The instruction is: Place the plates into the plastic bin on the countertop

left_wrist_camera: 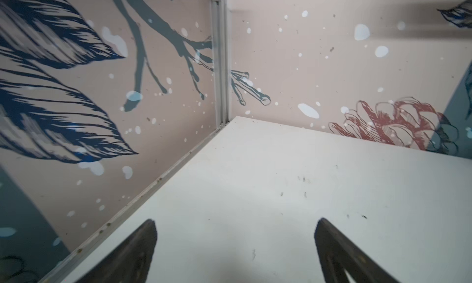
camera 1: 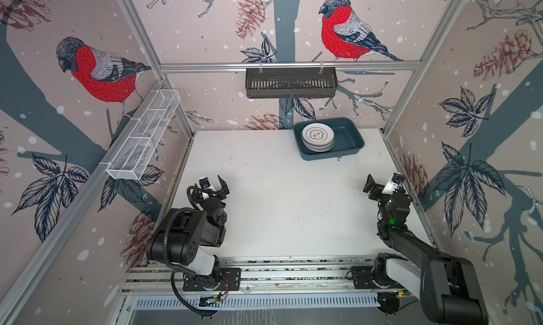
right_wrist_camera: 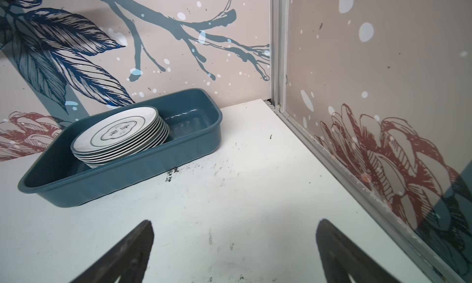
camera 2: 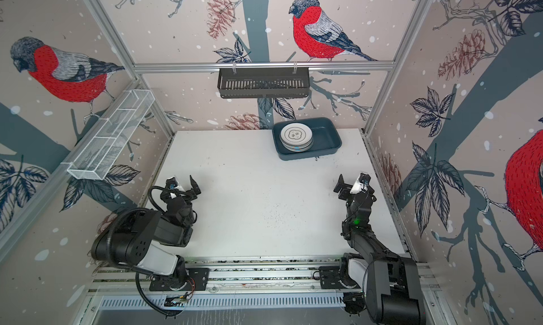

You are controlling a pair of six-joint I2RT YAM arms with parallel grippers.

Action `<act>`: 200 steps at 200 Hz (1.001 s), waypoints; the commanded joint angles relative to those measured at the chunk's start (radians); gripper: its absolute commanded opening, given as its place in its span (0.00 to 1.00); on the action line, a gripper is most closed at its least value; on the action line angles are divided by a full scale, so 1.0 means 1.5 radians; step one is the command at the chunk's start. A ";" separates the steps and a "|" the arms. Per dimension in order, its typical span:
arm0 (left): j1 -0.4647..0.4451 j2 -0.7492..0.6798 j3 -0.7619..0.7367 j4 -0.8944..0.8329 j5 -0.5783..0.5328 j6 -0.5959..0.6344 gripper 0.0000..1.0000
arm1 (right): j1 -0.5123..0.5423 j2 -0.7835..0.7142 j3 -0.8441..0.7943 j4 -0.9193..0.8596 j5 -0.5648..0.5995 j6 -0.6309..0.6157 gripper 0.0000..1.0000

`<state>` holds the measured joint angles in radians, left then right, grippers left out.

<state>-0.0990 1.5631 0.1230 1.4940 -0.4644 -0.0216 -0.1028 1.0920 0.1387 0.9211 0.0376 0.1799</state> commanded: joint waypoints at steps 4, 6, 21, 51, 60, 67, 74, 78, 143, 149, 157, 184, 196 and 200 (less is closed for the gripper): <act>0.006 -0.019 0.011 -0.029 0.045 -0.009 0.96 | 0.008 0.037 -0.020 0.130 0.016 -0.001 1.00; 0.009 -0.020 0.010 -0.032 0.044 -0.013 0.96 | 0.009 0.042 -0.021 0.138 0.020 -0.001 1.00; 0.040 -0.001 -0.006 0.024 0.068 -0.037 0.96 | 0.009 0.082 -0.030 0.200 0.040 0.007 1.00; 0.040 -0.001 -0.005 0.026 0.069 -0.035 0.96 | 0.019 0.154 -0.048 0.301 0.015 -0.020 1.00; 0.040 -0.006 -0.004 0.015 0.068 -0.038 0.96 | 0.025 0.168 -0.049 0.318 0.017 -0.025 1.00; 0.040 -0.004 -0.004 0.017 0.069 -0.037 0.96 | 0.029 0.180 -0.050 0.331 0.020 -0.029 0.99; 0.040 -0.002 -0.004 0.023 0.069 -0.036 0.96 | 0.033 0.192 -0.049 0.342 0.023 -0.034 1.00; 0.040 -0.003 -0.004 0.021 0.069 -0.036 0.96 | 0.034 0.199 -0.048 0.346 0.023 -0.036 1.00; 0.037 -0.003 -0.003 0.016 0.063 -0.035 0.96 | 0.063 0.290 -0.048 0.433 0.056 -0.056 1.00; 0.036 -0.003 -0.001 0.015 0.060 -0.034 0.96 | 0.062 0.294 -0.045 0.432 0.052 -0.055 1.00; 0.036 -0.003 0.000 0.013 0.060 -0.033 0.96 | 0.060 0.294 -0.037 0.417 0.049 -0.054 1.00; 0.033 -0.004 0.022 -0.024 0.068 -0.027 0.96 | 0.058 0.292 -0.010 0.363 0.041 -0.055 1.00; 0.030 -0.003 0.051 -0.074 0.073 -0.021 0.96 | 0.060 0.293 0.002 0.342 0.035 -0.059 1.00; 0.027 -0.002 0.059 -0.091 0.073 -0.014 0.96 | 0.060 0.293 0.006 0.332 0.033 -0.060 1.00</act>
<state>-0.0486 1.5578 0.1558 1.4399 -0.3683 -0.0708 -0.0147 1.5295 0.1181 1.4773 0.1051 0.1024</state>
